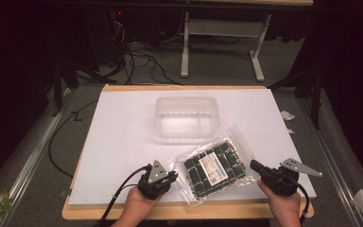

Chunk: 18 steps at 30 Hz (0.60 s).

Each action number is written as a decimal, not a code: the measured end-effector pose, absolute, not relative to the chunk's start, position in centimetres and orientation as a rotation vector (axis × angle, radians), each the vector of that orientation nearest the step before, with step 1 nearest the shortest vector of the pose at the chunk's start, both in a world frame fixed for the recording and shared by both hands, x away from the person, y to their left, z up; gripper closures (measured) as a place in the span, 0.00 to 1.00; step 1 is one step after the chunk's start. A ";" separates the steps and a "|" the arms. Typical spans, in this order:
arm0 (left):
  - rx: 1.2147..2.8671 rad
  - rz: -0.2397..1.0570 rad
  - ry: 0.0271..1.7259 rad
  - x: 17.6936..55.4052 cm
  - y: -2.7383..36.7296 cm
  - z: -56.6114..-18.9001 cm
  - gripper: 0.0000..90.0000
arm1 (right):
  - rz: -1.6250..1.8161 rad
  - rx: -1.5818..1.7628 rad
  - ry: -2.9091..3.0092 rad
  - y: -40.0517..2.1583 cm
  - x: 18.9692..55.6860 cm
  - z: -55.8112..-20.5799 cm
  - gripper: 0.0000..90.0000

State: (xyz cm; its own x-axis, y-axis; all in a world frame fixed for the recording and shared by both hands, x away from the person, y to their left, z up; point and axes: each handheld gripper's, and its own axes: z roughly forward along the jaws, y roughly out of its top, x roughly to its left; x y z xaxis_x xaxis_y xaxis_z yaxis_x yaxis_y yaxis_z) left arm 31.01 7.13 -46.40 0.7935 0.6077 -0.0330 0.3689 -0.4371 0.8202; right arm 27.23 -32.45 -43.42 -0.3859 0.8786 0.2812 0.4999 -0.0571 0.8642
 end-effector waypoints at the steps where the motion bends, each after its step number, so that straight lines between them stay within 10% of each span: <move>1: 2.060 0.335 0.731 31.0 7.3 -46.3 0.87 | 1.436 1.454 1.857 -32.3 27.2 -43.1 1.00; 18: 1.882 0.352 0.844 31.5 10.6 -44.6 0.66 | 1.570 1.135 1.862 -28.2 28.9 -36.6 1.00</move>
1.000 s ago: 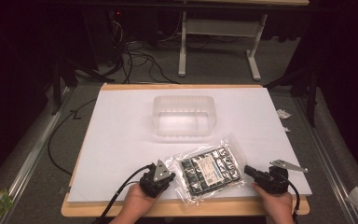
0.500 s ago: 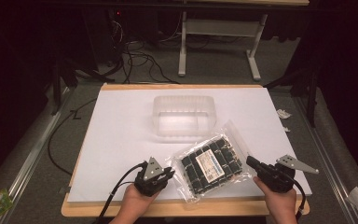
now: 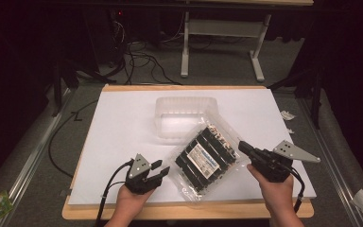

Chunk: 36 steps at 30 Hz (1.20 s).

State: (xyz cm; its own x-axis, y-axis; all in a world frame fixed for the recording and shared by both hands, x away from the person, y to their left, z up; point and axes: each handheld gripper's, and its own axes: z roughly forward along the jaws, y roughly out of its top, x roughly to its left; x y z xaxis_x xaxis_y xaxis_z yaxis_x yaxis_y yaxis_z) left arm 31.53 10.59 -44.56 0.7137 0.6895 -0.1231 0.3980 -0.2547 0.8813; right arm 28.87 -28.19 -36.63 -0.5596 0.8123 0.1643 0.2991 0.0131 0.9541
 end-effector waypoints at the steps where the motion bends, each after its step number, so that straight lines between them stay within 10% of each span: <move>1: 1.876 0.356 0.845 31.6 10.9 -44.4 0.65 | 1.571 1.121 1.870 -27.9 29.0 -36.3 1.00; 20: 1.732 0.288 0.773 34.7 10.9 -42.1 0.22 | 1.615 0.900 1.913 -23.5 28.8 -32.4 1.00; 36: 1.802 0.236 0.675 35.5 9.0 -43.2 0.44 | 1.607 0.896 1.931 -22.2 30.0 -32.5 1.00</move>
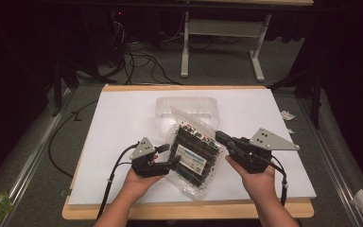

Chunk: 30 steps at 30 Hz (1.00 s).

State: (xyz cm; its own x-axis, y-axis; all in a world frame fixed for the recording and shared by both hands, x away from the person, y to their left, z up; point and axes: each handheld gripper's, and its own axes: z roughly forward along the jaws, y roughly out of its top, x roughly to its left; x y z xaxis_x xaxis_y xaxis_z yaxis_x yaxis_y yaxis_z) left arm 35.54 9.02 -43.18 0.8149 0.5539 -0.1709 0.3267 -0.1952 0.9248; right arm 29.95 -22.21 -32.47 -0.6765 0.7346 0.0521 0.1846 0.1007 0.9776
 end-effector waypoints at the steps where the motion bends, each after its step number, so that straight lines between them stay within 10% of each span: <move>1: 1.813 0.253 0.670 35.3 9.1 -43.3 0.47 | 1.603 0.897 1.931 -22.2 30.0 -32.5 1.00; 10: 1.827 0.275 0.644 34.2 10.6 -44.4 0.78 | 1.592 0.906 1.946 -21.7 30.3 -33.0 1.00; 11: 1.815 0.316 0.681 34.2 10.9 -44.6 0.98 | 1.589 0.922 1.941 -21.8 30.3 -33.0 1.00; 22: 1.816 0.379 0.647 33.9 10.4 -44.9 1.00 | 1.584 0.918 1.962 -22.0 30.6 -32.9 0.96; 30: 1.824 0.424 0.610 33.4 10.1 -45.0 1.00 | 1.607 0.964 1.974 -22.3 31.0 -33.2 0.70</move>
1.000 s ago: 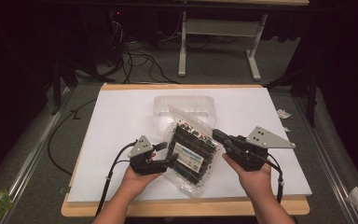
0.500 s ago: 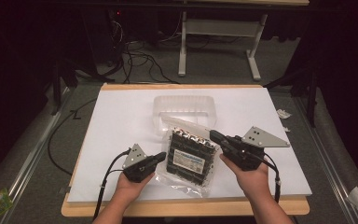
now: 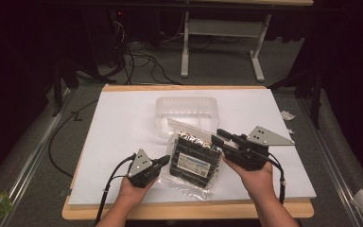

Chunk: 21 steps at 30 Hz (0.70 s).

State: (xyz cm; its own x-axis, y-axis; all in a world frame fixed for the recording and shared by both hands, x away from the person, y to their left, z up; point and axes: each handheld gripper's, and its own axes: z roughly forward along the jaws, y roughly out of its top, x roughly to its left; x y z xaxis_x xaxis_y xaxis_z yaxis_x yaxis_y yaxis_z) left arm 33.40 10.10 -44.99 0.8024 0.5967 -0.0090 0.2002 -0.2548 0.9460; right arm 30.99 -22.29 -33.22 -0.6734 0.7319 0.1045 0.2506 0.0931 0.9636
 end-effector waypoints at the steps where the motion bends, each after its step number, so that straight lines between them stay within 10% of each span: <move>1: 1.823 0.426 0.609 33.4 10.1 -45.0 1.00 | 1.607 0.964 1.974 -22.3 31.0 -33.2 0.70; 12: 1.813 0.428 0.620 33.4 10.1 -45.1 1.00 | 1.633 1.019 1.986 -23.6 30.6 -33.8 0.38; 21: 1.810 0.415 0.625 33.4 10.1 -45.1 1.00 | 1.626 1.057 1.979 -24.9 28.6 -35.3 0.33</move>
State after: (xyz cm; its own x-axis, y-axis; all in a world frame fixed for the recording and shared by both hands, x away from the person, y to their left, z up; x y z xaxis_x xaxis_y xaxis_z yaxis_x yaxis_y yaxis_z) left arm 33.41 10.13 -45.12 0.7979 0.6023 -0.0253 0.2103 -0.2387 0.9481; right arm 28.59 -24.92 -35.29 -0.6510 0.7388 0.1743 0.3142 0.0533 0.9479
